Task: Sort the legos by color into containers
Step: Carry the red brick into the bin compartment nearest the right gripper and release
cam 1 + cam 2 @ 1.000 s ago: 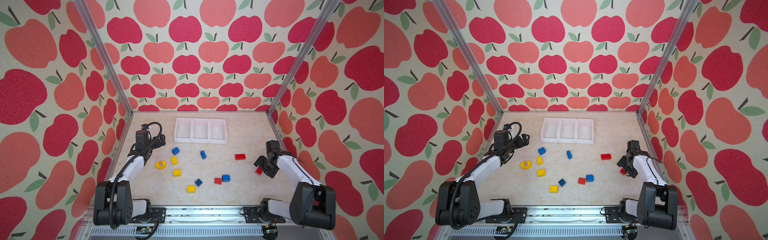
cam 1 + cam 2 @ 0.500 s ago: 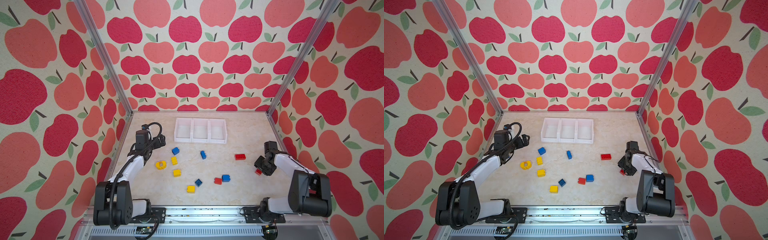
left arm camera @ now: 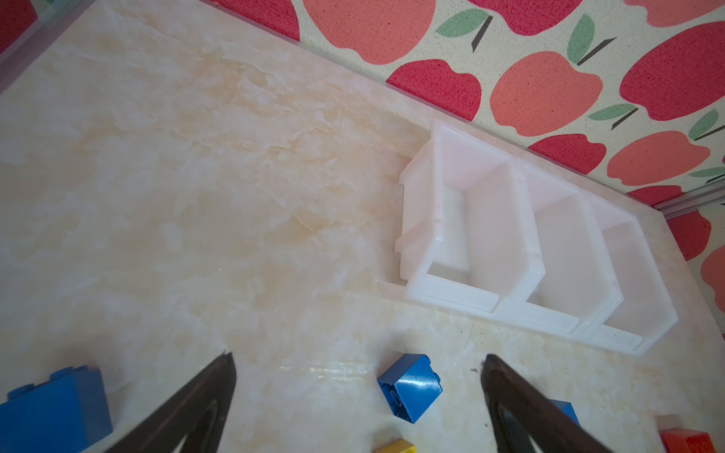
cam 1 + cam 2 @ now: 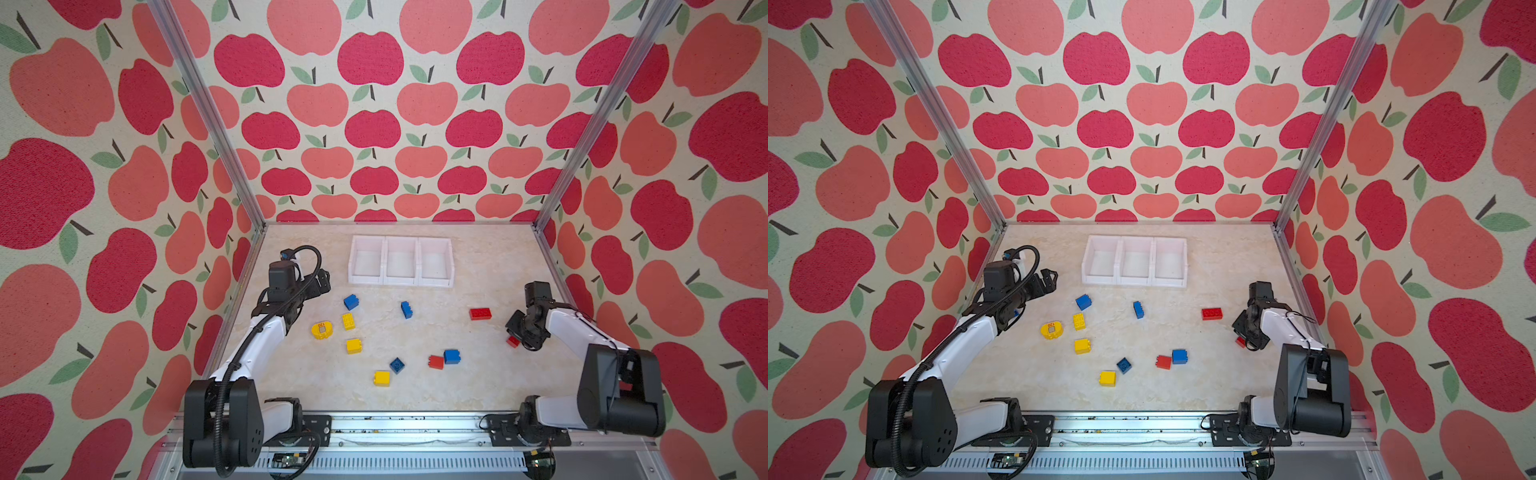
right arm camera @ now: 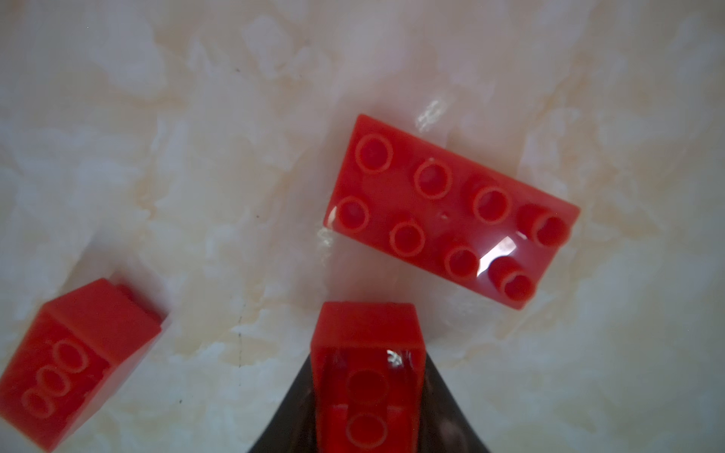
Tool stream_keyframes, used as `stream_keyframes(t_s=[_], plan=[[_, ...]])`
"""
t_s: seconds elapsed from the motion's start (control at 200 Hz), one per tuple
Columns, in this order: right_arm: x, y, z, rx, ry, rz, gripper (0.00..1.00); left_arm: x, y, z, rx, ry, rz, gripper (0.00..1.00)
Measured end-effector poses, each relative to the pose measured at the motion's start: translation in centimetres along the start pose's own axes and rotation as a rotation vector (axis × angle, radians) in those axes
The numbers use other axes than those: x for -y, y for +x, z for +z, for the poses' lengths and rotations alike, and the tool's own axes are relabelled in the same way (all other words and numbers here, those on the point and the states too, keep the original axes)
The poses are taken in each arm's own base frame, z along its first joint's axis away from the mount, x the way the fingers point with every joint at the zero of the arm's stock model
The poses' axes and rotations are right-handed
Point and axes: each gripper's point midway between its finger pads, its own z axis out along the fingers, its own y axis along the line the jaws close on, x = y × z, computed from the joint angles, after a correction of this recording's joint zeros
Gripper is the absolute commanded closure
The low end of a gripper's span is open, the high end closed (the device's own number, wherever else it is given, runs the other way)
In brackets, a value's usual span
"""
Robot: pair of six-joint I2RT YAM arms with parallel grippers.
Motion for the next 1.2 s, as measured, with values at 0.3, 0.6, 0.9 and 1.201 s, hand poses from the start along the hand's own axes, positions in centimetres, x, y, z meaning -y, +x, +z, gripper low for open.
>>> stream_keyframes(t_s=[0.3, 0.6, 0.9, 1.201], plan=[[-7.3, -0.7, -4.4, 0.102, -0.132, -0.205, 0.79, -0.3, 1.5, -0.9, -0.026, -0.009, -0.029, 0.00], [-18.7, -0.5, -7.3, 0.179, -0.224, -0.511, 0.78, -0.5, 2.0, -0.9, -0.046, -0.016, -0.050, 0.00], [-27.7, -2.0, -6.4, 0.228, -0.264, -0.692, 0.78, -0.6, 2.6, -1.0, -0.069, -0.021, -0.060, 0.00], [-33.3, -4.5, -4.4, 0.264, -0.276, -0.764, 0.77, -0.7, 2.9, -1.0, -0.082, -0.022, -0.063, 0.00]])
